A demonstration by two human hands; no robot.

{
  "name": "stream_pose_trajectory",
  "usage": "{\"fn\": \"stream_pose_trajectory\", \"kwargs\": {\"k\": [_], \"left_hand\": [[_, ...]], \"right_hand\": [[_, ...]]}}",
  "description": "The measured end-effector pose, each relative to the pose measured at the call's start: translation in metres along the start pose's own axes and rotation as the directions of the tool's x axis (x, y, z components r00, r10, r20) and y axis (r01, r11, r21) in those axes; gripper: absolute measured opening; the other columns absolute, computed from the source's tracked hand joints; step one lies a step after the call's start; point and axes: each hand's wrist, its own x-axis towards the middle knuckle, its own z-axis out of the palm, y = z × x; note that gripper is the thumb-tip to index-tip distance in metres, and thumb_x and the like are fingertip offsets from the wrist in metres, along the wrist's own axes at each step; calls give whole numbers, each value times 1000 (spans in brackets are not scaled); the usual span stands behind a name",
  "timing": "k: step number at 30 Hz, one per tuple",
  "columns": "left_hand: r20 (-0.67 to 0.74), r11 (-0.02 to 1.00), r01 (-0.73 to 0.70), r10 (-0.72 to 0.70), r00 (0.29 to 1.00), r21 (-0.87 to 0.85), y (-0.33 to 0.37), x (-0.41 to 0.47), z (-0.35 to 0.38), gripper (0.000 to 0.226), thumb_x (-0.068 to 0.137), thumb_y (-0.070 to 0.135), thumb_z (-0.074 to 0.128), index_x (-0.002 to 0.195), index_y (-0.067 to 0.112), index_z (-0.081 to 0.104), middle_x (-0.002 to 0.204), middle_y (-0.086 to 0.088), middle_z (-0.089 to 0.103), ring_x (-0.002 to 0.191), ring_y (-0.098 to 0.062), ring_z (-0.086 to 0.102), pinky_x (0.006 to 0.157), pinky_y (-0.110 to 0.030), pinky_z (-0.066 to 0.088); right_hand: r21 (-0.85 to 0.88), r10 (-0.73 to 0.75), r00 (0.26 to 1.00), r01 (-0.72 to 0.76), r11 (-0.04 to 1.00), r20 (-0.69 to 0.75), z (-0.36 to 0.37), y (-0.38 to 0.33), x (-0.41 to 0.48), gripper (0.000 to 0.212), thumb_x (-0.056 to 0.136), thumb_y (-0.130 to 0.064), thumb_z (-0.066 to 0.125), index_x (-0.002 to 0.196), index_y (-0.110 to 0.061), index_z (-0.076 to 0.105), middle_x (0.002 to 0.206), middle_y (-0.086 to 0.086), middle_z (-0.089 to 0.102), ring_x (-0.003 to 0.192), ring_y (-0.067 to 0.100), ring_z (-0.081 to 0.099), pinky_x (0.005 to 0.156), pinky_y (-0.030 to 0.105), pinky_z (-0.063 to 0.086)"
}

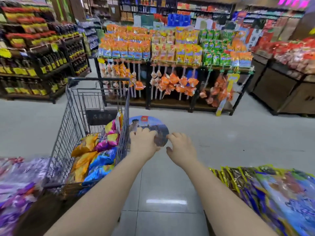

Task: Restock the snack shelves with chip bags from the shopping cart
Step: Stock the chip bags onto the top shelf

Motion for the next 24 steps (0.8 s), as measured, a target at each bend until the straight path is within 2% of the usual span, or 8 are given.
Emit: {"fn": "stream_pose_trajectory", "kwargs": {"k": [3, 7, 11, 15, 20, 22, 24], "left_hand": [[-17, 992, 114, -115, 993, -46, -16, 55, 20, 28, 87, 26, 57, 114, 31, 62, 117, 4, 58, 119, -25, 44, 97, -41, 31], [-90, 965, 231, -243, 966, -125, -55, 107, 51, 21, 80, 23, 61, 99, 29, 67, 99, 3, 65, 102, -28, 54, 85, -42, 41], [-48, 911, 396, -403, 914, -115, -109, 149, 72, 24, 81, 24, 61, 103, 31, 67, 106, 5, 64, 108, -26, 51, 87, -40, 35], [48, 817, 560, -559, 828, -136, -171, 198, 95, 23, 85, 28, 60, 107, 33, 63, 113, 5, 61, 115, -26, 46, 93, -42, 34], [71, 760, 628, -626, 777, -166, -236, 266, 115, 22, 86, 27, 57, 105, 34, 66, 108, 4, 62, 111, -26, 48, 91, -41, 37], [75, 747, 642, -640, 765, -173, -256, 291, 120, 21, 88, 29, 57, 106, 33, 66, 106, 4, 63, 110, -27, 50, 94, -43, 36], [90, 737, 650, -646, 758, -183, -272, 312, 126, 18, 89, 31, 56, 105, 34, 65, 104, 5, 63, 111, -27, 50, 96, -45, 35]], "right_hand": [[66, -66, 997, 64, 996, 29, 27, 20, 63, 32, 64, -19, 66, 96, -14, 64, 93, 6, 61, 88, 34, 57, 66, 42, 49], [137, -168, 981, 155, 978, 92, 64, 21, 136, 35, 67, -17, 64, 102, -14, 63, 101, 7, 60, 94, 35, 54, 65, 40, 46], [148, -286, 951, 269, 952, 115, 108, 5, 207, 31, 64, -18, 66, 95, -17, 64, 93, 4, 61, 84, 32, 57, 63, 36, 47], [136, -346, 919, 325, 936, 191, 158, -10, 288, 18, 80, -27, 60, 98, -24, 62, 97, -2, 59, 91, 27, 54, 69, 35, 42], [128, -406, 873, 386, 914, 268, 205, -30, 380, 24, 83, -28, 63, 106, -24, 62, 103, -2, 60, 95, 27, 54, 73, 36, 44], [102, -414, 851, 403, 909, 325, 225, -39, 411, 25, 84, -32, 60, 108, -25, 61, 101, -2, 58, 94, 27, 55, 72, 35, 43], [123, -432, 821, 418, 900, 372, 243, -46, 436, 31, 84, -30, 58, 115, -24, 59, 105, -1, 56, 99, 27, 53, 77, 36, 45]]}}
